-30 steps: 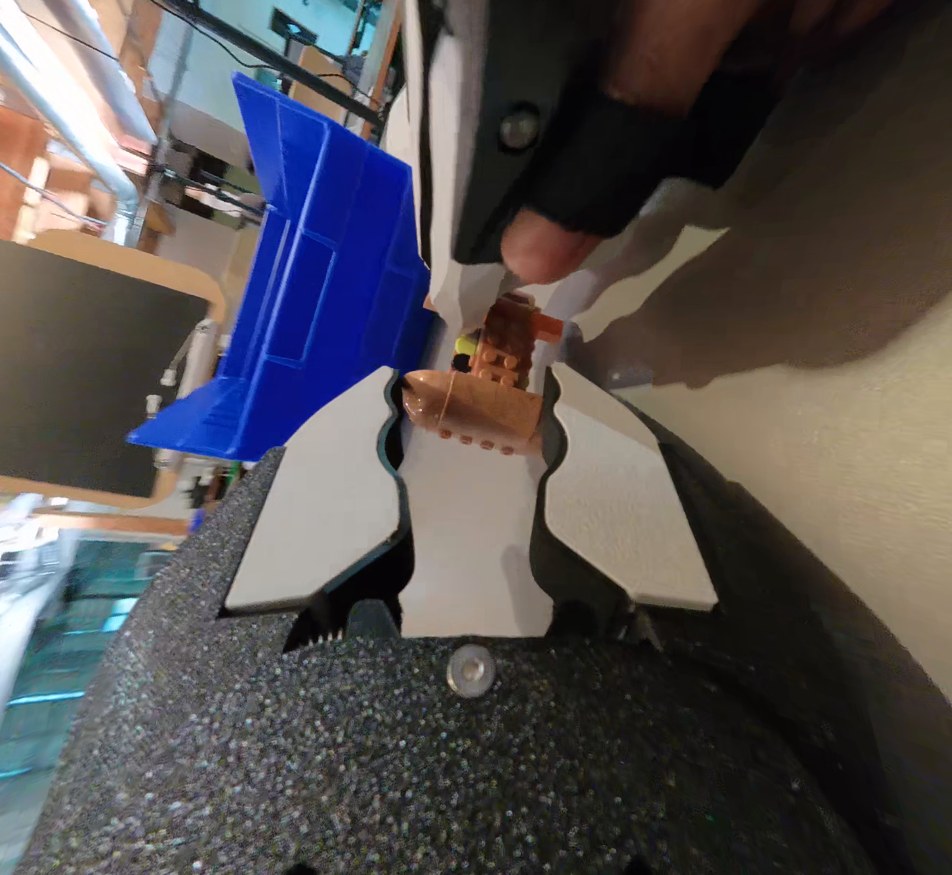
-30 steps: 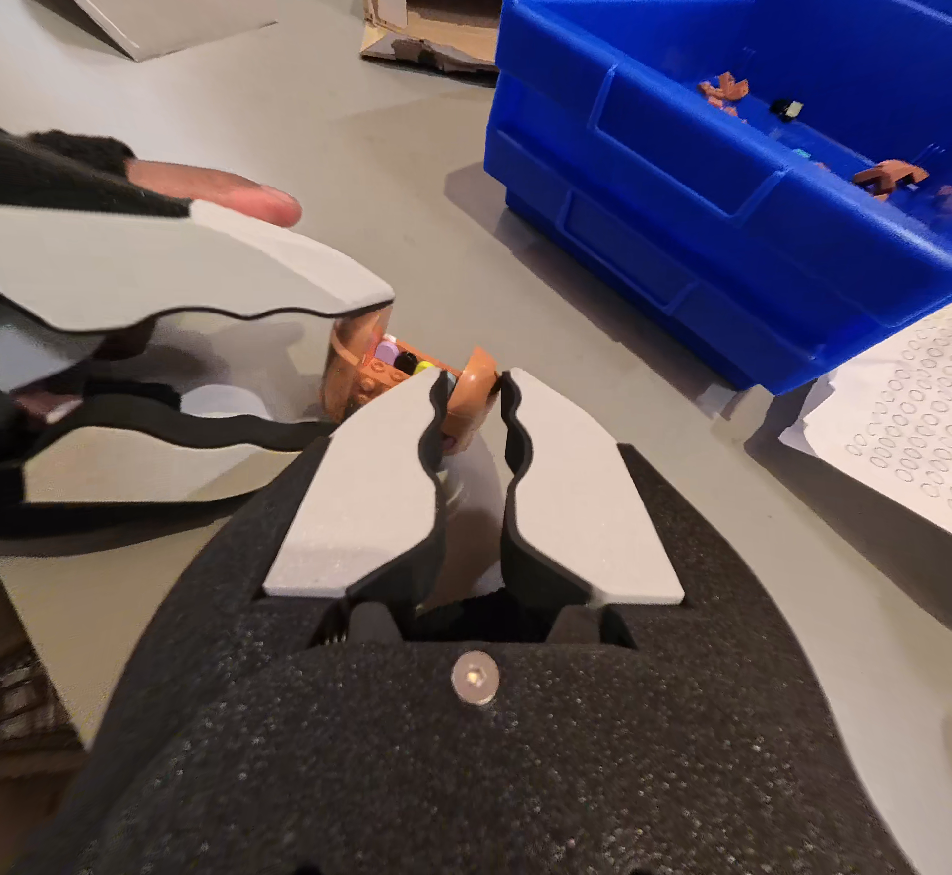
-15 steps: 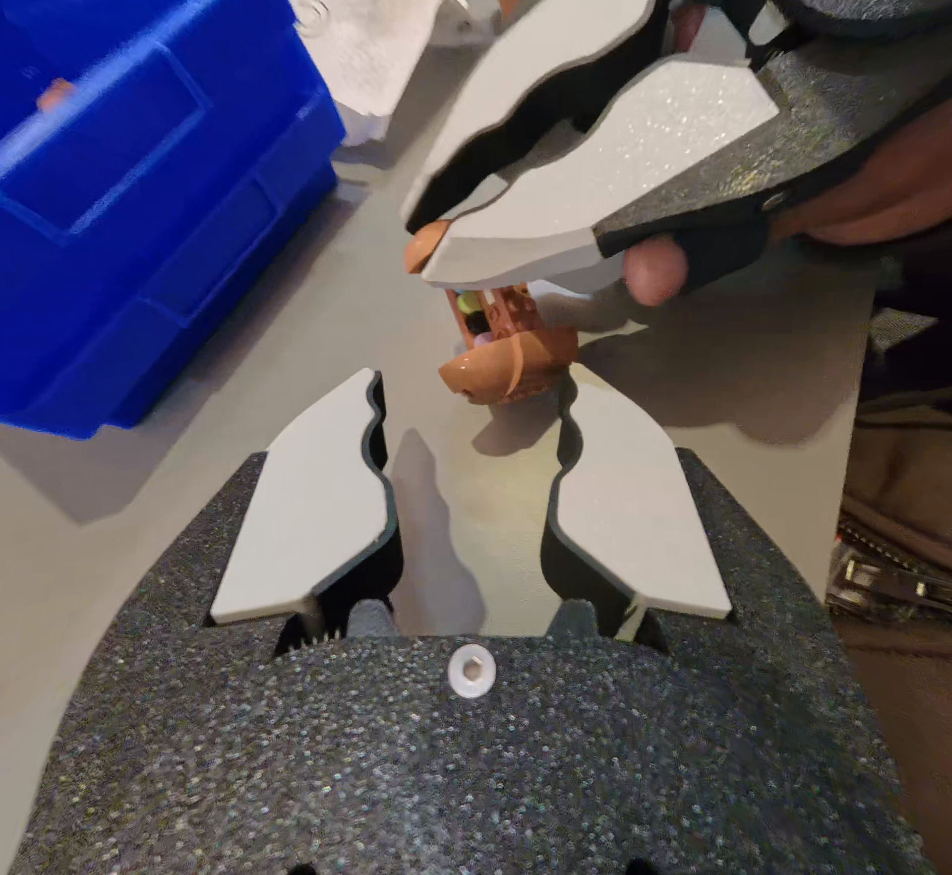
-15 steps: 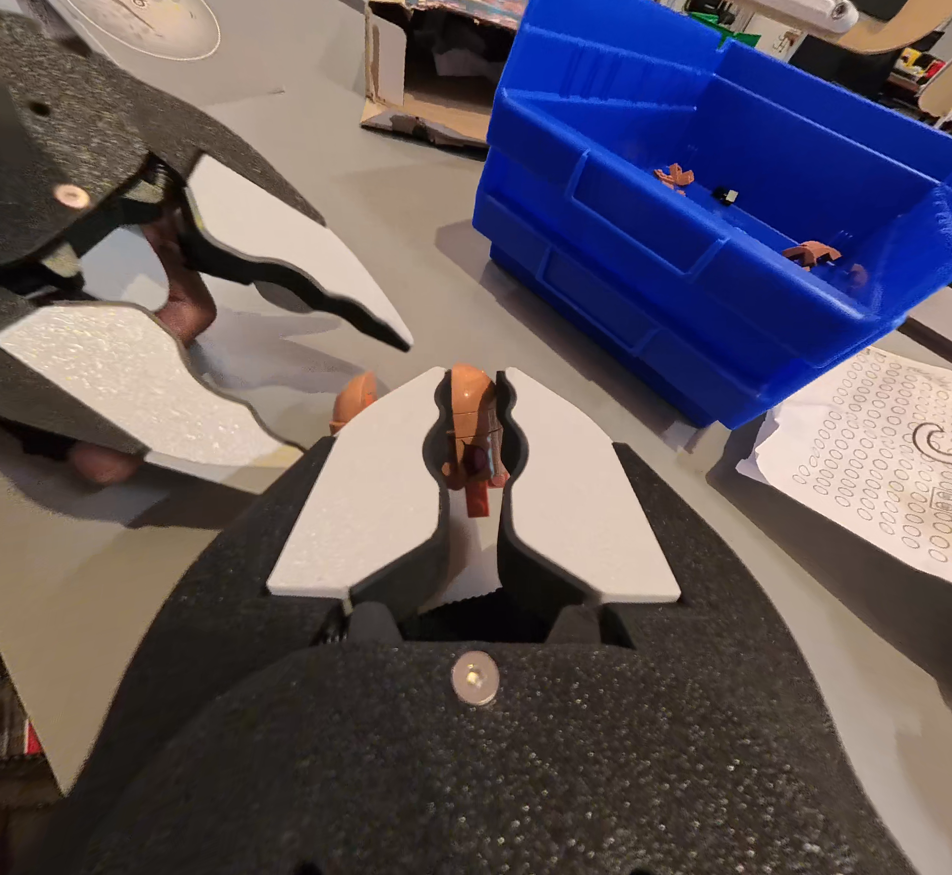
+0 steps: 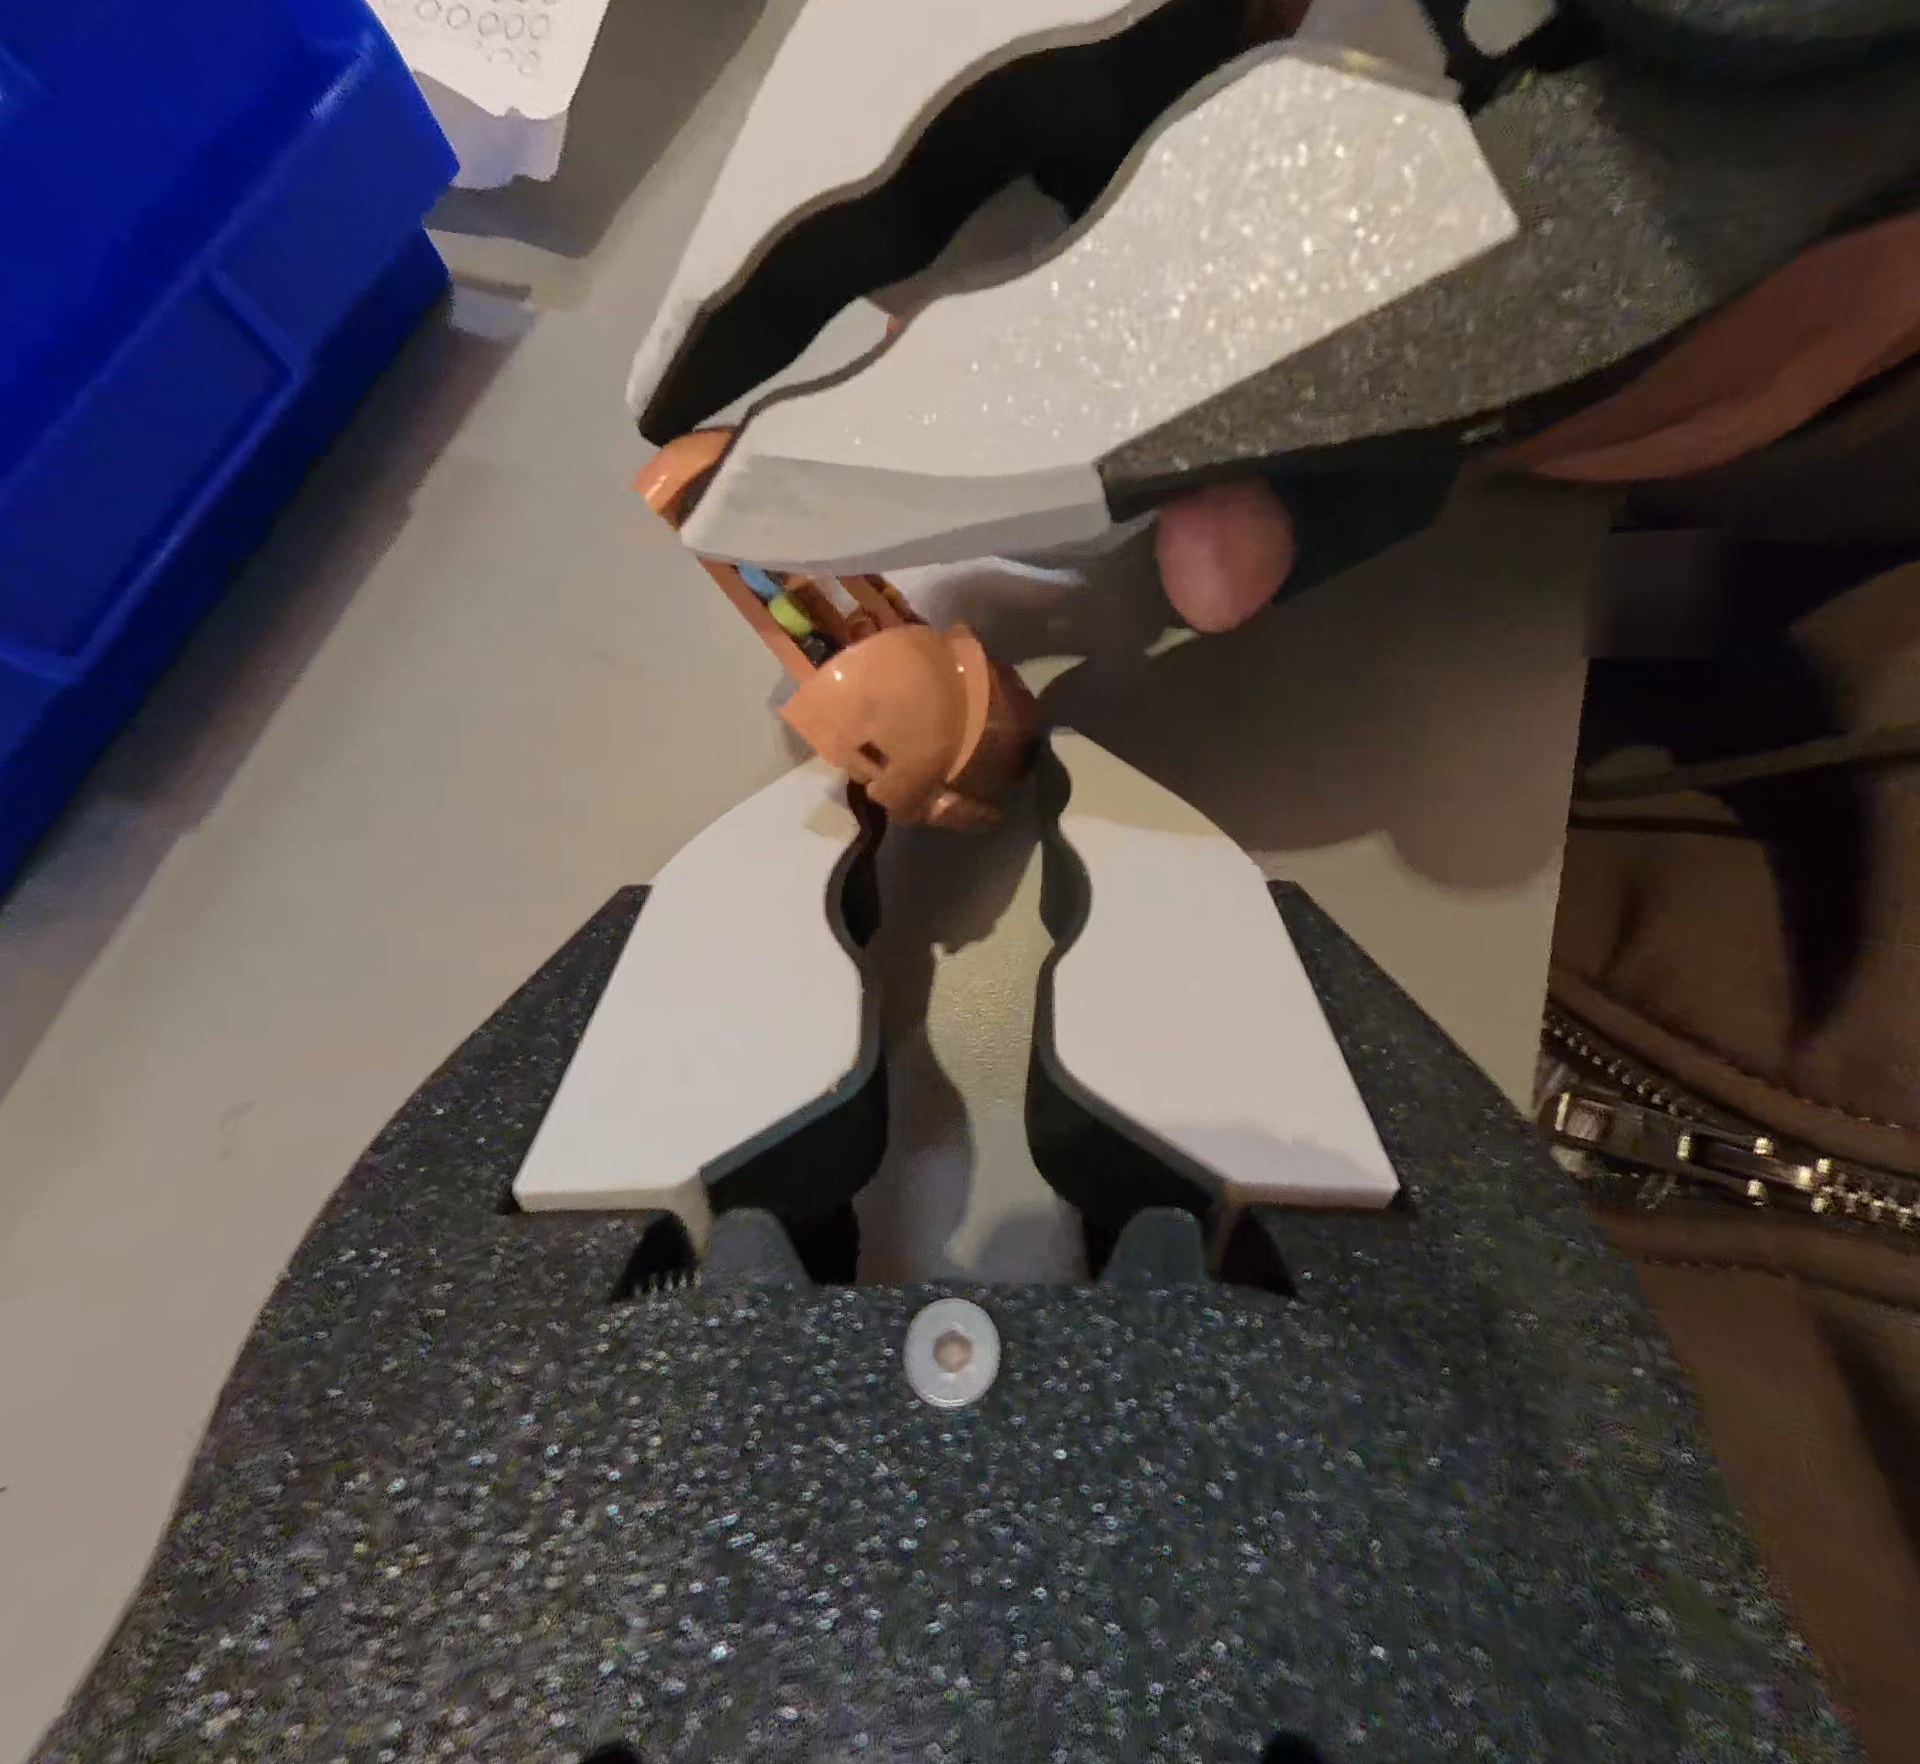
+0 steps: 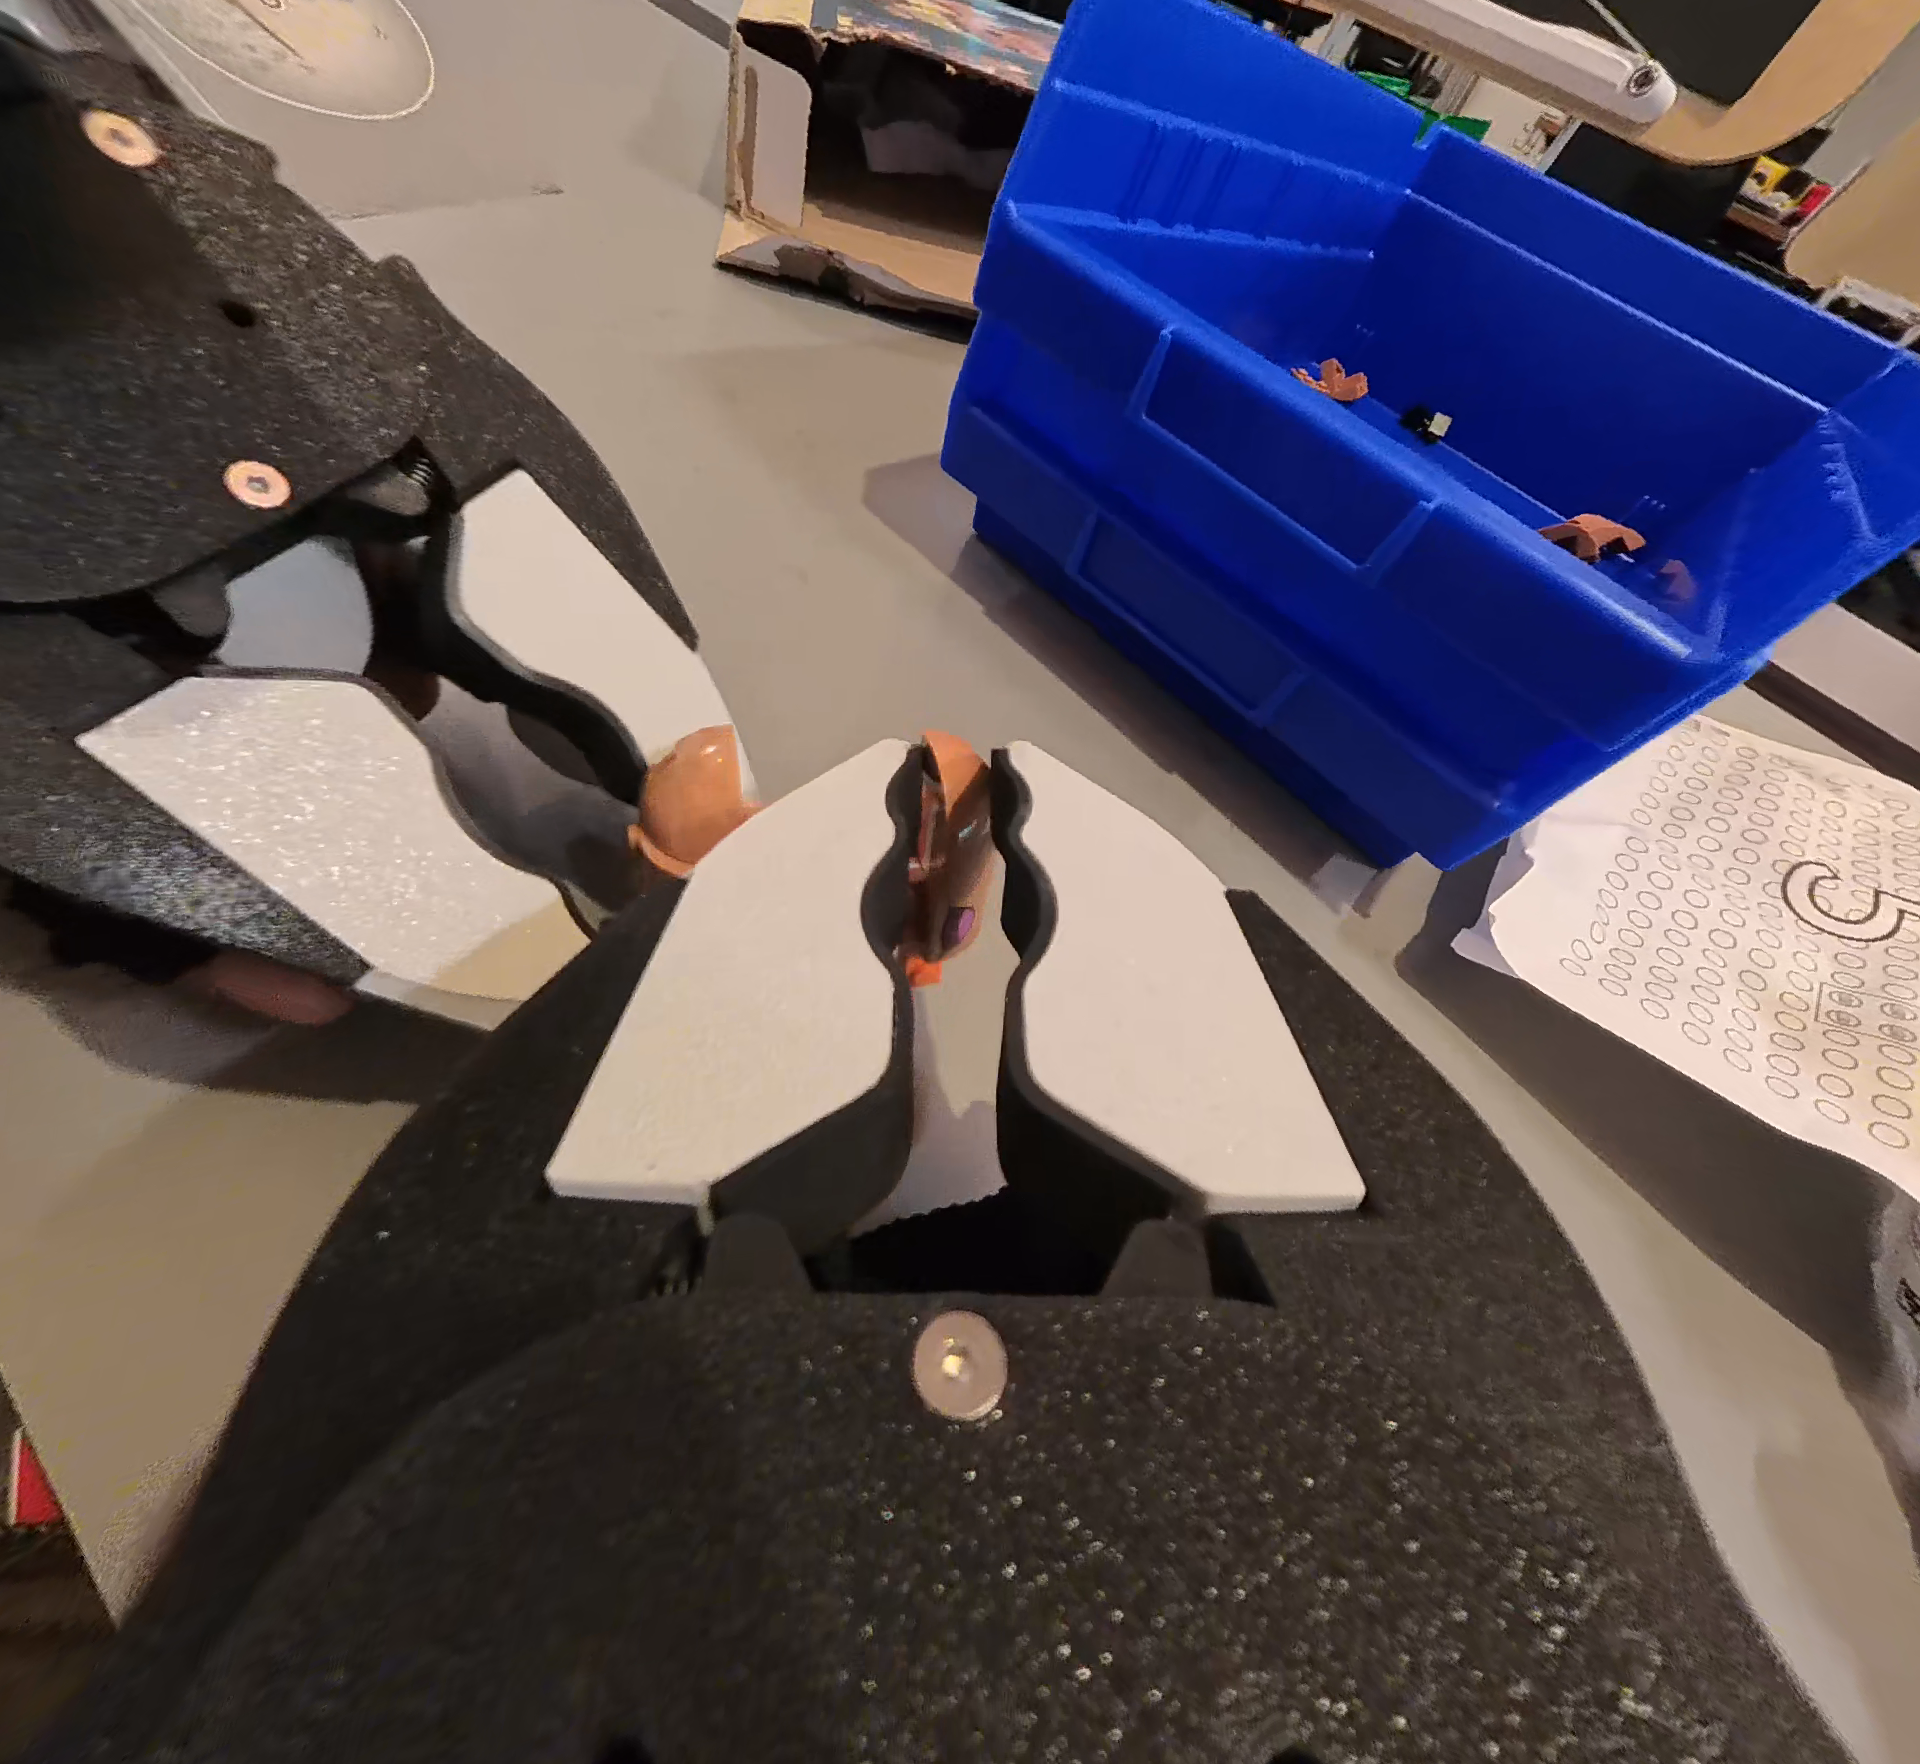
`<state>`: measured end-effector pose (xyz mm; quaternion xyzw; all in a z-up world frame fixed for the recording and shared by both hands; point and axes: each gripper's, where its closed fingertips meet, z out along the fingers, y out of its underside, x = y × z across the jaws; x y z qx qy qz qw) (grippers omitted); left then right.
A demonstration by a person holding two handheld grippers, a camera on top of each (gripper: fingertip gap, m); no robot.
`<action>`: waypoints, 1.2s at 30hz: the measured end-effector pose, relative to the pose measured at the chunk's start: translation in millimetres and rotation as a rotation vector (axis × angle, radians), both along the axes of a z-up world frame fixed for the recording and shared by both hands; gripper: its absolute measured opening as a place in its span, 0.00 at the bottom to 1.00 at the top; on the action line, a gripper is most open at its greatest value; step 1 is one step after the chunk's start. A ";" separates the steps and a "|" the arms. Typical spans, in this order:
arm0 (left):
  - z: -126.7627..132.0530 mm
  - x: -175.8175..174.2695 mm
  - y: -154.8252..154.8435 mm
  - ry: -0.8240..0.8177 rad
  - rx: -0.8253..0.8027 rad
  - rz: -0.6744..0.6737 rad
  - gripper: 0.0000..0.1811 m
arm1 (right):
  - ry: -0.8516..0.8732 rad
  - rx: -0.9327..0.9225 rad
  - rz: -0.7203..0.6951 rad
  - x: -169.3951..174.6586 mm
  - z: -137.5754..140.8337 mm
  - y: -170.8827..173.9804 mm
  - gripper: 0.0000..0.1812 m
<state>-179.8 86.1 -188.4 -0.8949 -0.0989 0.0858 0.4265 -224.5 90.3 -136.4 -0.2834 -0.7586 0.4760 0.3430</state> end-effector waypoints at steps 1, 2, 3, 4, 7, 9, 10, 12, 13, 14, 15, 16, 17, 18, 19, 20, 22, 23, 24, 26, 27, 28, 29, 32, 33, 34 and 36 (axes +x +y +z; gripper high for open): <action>-0.1 -1.0 -0.5 0.034 -0.009 -0.002 0.15 | -0.004 -0.002 0.001 0.0 -0.3 1.5 0.07; -0.1 -2.3 -0.9 0.072 -0.019 -0.005 0.14 | -0.011 -0.002 0.006 0.2 -1.1 2.5 0.08; -0.3 -2.9 -1.1 0.108 -0.029 -0.013 0.14 | -0.021 -0.006 0.018 1.0 -1.7 2.7 0.09; -0.5 -3.0 -1.2 0.139 -0.038 -0.023 0.14 | -0.033 -0.018 0.035 2.2 -1.6 2.1 0.11; 0.3 -1.4 -0.7 0.183 -0.042 -0.047 0.14 | -0.071 -0.071 0.069 3.8 -0.5 2.5 0.11; 0.7 -2.3 -1.6 0.191 -0.043 -0.051 0.14 | -0.111 -0.080 0.082 4.0 -3.6 3.7 0.12; 0.6 -2.7 -2.3 0.191 -0.045 -0.052 0.14 | -0.125 -0.077 0.086 4.1 -5.3 5.0 0.12; 0.9 -3.9 -3.6 0.195 -0.045 -0.051 0.14 | -0.139 -0.092 0.095 4.5 -5.3 8.0 0.12; 1.2 -4.8 -4.6 0.203 -0.046 -0.049 0.14 | -0.146 -0.104 0.099 4.9 -4.7 10.1 0.12; 1.3 -5.5 -5.5 0.207 -0.047 -0.046 0.14 | -0.150 -0.126 0.106 5.4 -2.9 11.9 0.13; 1.4 -5.9 -6.1 0.207 -0.048 -0.046 0.14 | -0.155 -0.157 0.115 6.1 -0.4 13.3 0.13; 1.6 -5.9 -6.3 0.209 -0.046 -0.048 0.14 | -0.165 -0.185 0.129 7.0 1.3 14.0 0.13; 1.8 -5.6 -6.3 0.212 -0.045 -0.050 0.14 | -0.175 -0.208 0.144 7.9 2.6 14.0 0.13; 2.1 -4.9 -5.8 0.216 -0.044 -0.055 0.14 | -0.182 -0.223 0.157 8.8 3.6 13.2 0.14; 2.3 -3.7 -4.9 0.221 -0.042 -0.064 0.14 | -0.186 -0.233 0.170 9.6 4.3 11.3 0.15; 2.7 -1.8 -3.7 0.228 -0.039 -0.078 0.14 | -0.187 -0.235 0.178 10.1 4.4 9.3 0.16; 4.0 2.8 -0.9 0.238 -0.027 -0.108 0.14 | -0.183 -0.218 0.183 9.9 3.5 4.9 0.19; 5.2 4.9 0.4 0.242 -0.018 -0.119 0.14 | -0.178 -0.205 0.183 9.6 2.7 2.9 0.18; 6.7 6.6 1.4 0.241 -0.004 -0.128 0.14 | -0.174 -0.190 0.183 9.6 1.7 1.3 0.16; 9.6 8.7 1.9 0.232 0.023 -0.140 0.14 | -0.161 -0.164 0.178 9.7 0.6 -0.3 0.10; 9.8 9.0 1.4 0.223 0.028 -0.143 0.14 | -0.153 -0.155 0.173 9.5 0.4 -0.4 0.10; 10.2 9.4 1.3 0.220 0.032 -0.146 0.14 | -0.149 -0.149 0.170 9.4 0.2 -0.6 0.10; 10.5 9.4 1.2 0.221 0.033 -0.146 0.14 | -0.146 -0.147 0.167 9.3 0.2 -0.5 0.10; 10.6 6.5 0.8 0.225 0.031 -0.125 0.13 | -0.131 -0.134 0.137 6.8 0.2 1.5 0.10; 10.5 5.6 0.7 0.226 0.031 -0.117 0.13 | -0.115 -0.132 0.122 5.7 1.4 2.6 0.10; 9.4 5.0 0.0 0.224 0.021 -0.109 0.14 | -0.104 -0.125 0.110 4.9 1.8 3.4 0.10; 5.4 2.9 -2.2 0.204 -0.009 -0.082 0.26 | -0.078 -0.100 0.080 3.3 1.9 5.1 0.10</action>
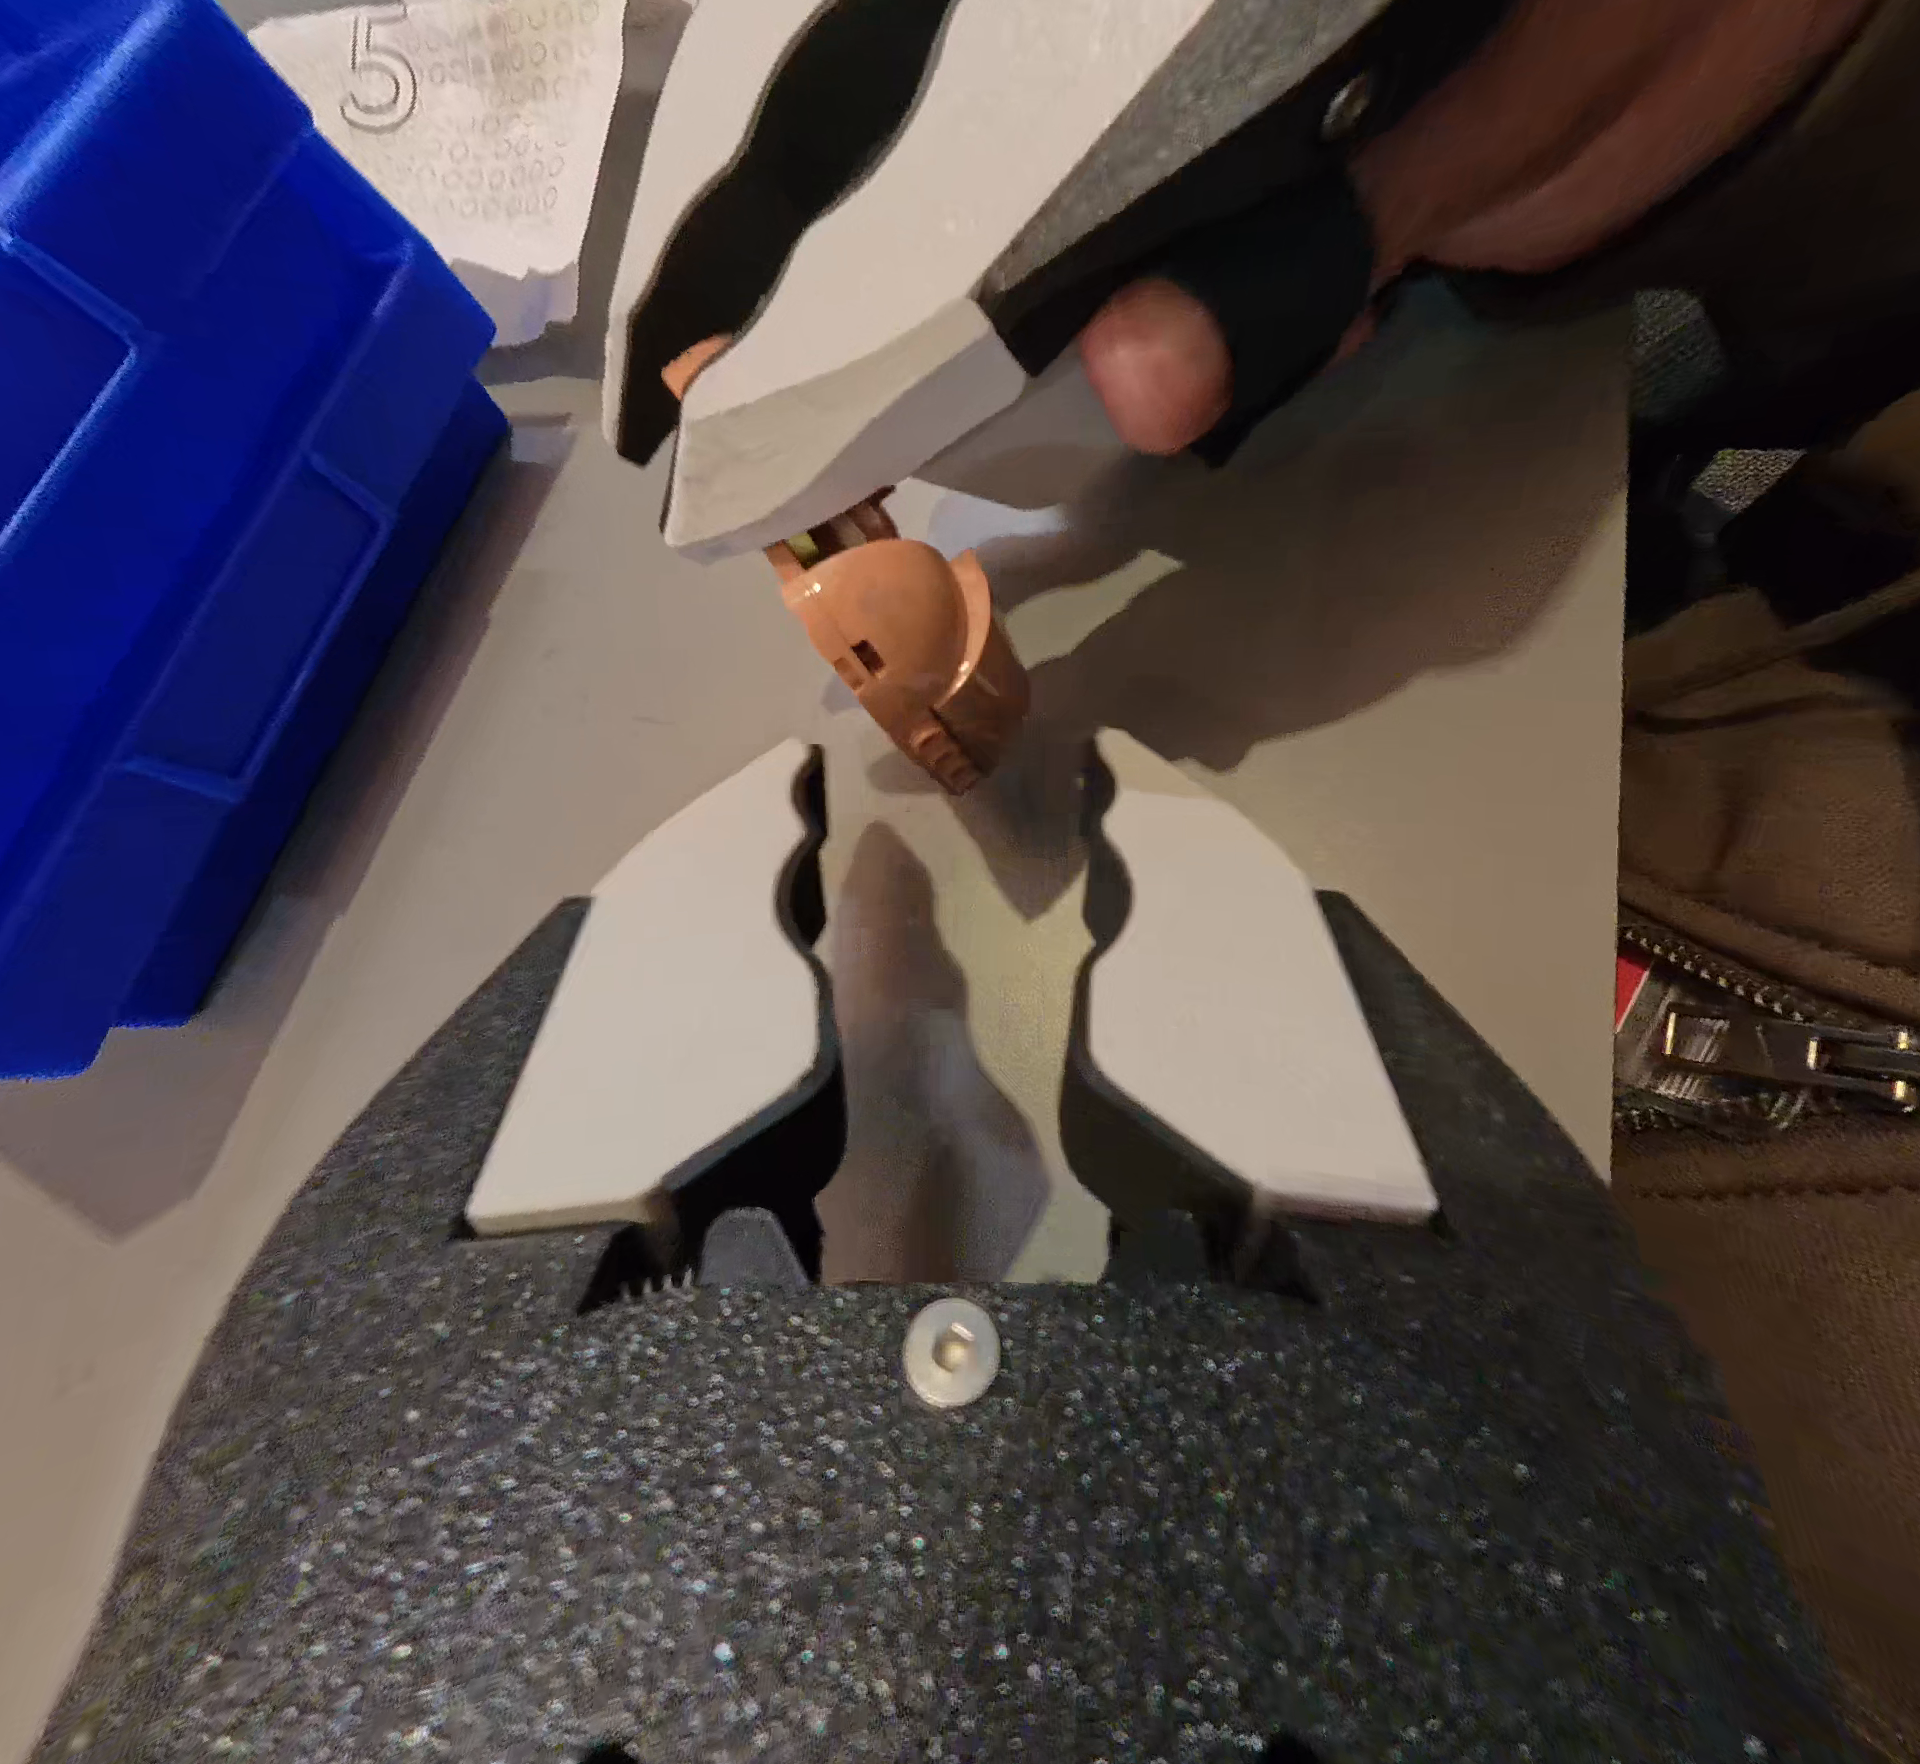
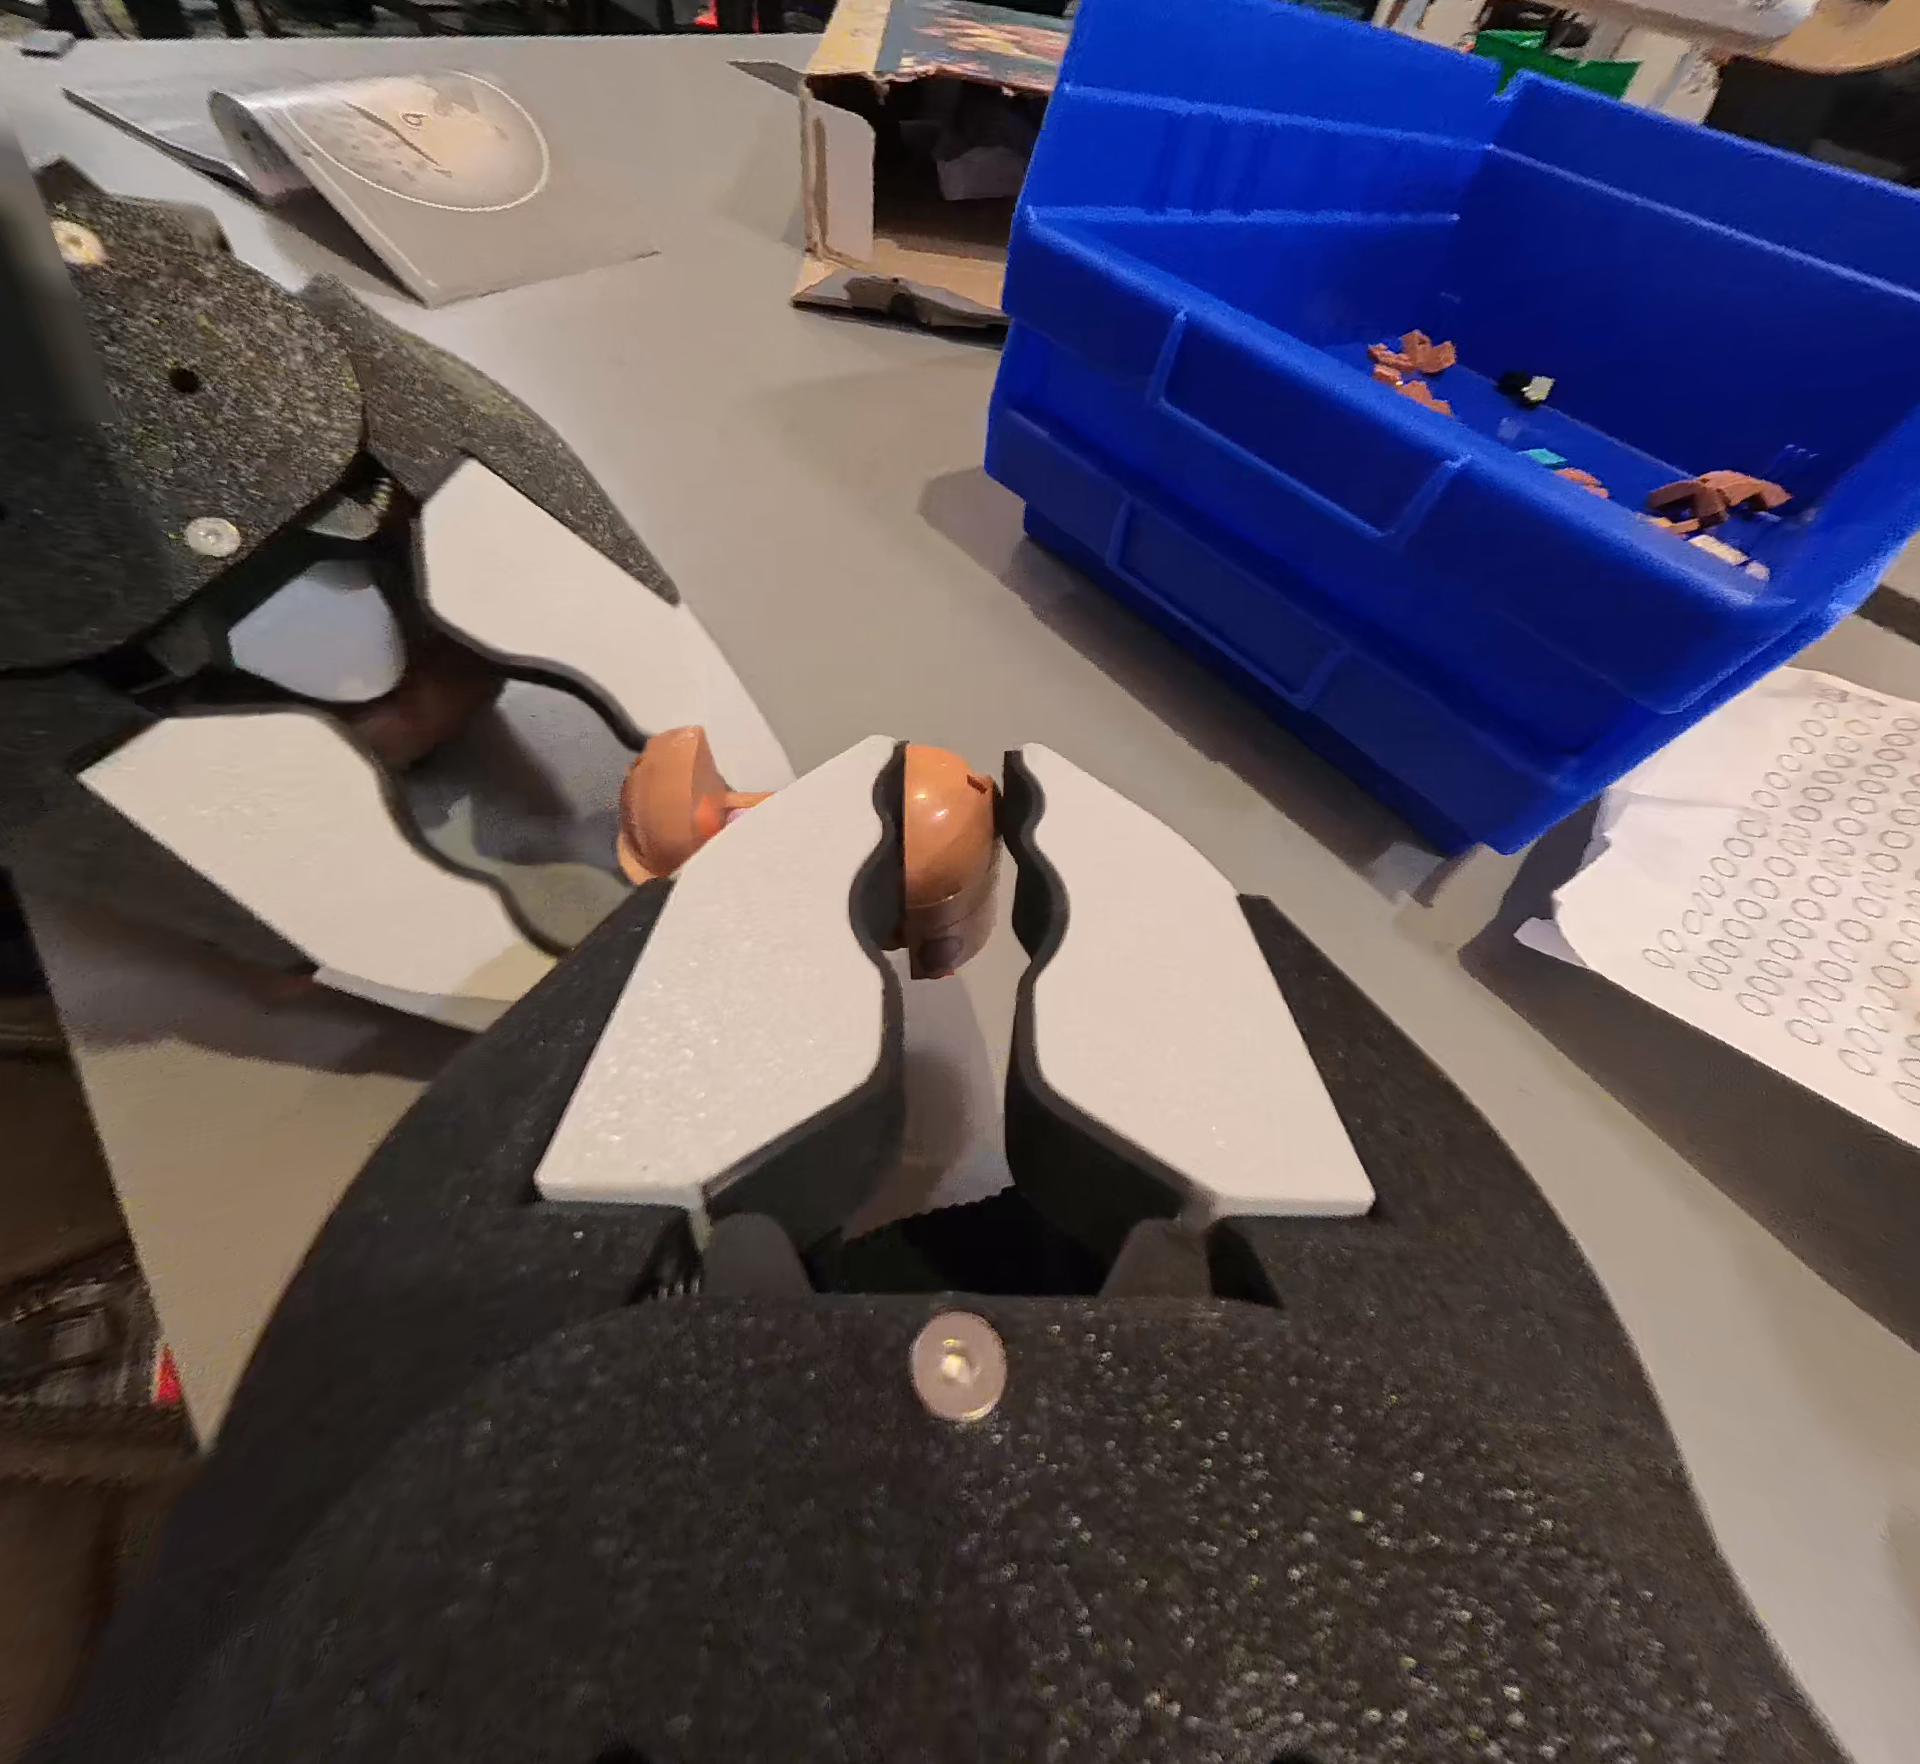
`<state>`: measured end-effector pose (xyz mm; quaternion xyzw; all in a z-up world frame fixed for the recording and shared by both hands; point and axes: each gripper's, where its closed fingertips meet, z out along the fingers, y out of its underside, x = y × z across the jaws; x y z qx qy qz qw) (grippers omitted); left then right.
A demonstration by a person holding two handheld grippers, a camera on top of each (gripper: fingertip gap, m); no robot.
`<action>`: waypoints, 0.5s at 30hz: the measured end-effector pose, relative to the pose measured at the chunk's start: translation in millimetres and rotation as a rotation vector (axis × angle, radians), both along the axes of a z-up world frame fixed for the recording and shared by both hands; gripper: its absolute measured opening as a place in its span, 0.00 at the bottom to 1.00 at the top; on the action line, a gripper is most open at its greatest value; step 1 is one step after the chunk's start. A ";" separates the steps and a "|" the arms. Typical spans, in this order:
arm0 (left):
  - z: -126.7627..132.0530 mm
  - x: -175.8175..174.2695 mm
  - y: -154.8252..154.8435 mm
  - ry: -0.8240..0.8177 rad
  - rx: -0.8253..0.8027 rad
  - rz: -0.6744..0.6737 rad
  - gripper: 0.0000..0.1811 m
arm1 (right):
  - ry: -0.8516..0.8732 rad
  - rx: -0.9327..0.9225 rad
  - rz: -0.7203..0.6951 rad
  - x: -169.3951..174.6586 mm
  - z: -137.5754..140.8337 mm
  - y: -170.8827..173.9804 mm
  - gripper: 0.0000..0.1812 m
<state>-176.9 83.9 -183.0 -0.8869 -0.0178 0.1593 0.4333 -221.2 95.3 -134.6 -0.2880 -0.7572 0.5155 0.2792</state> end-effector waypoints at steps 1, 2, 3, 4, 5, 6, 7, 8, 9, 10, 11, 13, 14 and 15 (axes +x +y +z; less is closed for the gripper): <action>-0.8 -0.6 -0.5 -0.013 -0.004 0.015 0.30 | 0.016 0.007 -0.014 -0.6 0.9 0.5 0.10; 1.0 -2.1 -0.3 -0.016 0.010 0.037 0.32 | 0.028 0.008 -0.025 -0.9 2.1 0.5 0.10; 4.7 -3.8 1.0 -0.021 0.038 0.060 0.34 | 0.036 0.001 -0.034 -0.9 3.7 0.0 0.09; 9.7 -5.0 3.2 -0.034 0.077 0.079 0.35 | 0.043 -0.014 -0.042 -0.8 6.3 -0.9 0.09; 15.7 -6.3 6.1 -0.050 0.125 0.097 0.35 | 0.051 -0.032 -0.053 -0.7 9.3 -1.9 0.09; 21.5 -8.2 8.9 -0.059 0.170 0.114 0.35 | 0.062 -0.049 -0.063 -0.3 12.4 -3.4 0.09; 26.0 -10.9 10.8 -0.053 0.203 0.133 0.34 | 0.072 -0.063 -0.069 0.3 15.3 -5.5 0.09; 29.1 -13.7 11.7 -0.032 0.222 0.148 0.30 | 0.083 -0.078 -0.070 1.7 18.0 -8.6 0.09; 29.9 -14.2 12.1 -0.004 0.222 0.144 0.22 | 0.097 -0.092 -0.071 3.2 21.1 -11.3 0.09; 31.3 -12.6 12.8 0.023 0.226 0.130 0.18 | 0.116 -0.100 -0.083 3.7 24.0 -12.3 0.10; 32.7 -13.4 11.9 0.051 0.227 0.136 0.17 | 0.137 -0.100 -0.091 4.1 26.3 -12.7 0.10; 34.1 -13.8 9.5 0.088 0.229 0.138 0.16 | 0.158 -0.104 -0.091 5.7 28.3 -13.9 0.10; 35.3 -13.5 8.8 0.094 0.238 0.139 0.16 | 0.162 -0.114 -0.088 6.5 29.4 -14.5 0.10; 37.0 -12.5 8.7 0.096 0.249 0.137 0.15 | 0.167 -0.122 -0.087 7.2 30.5 -15.1 0.11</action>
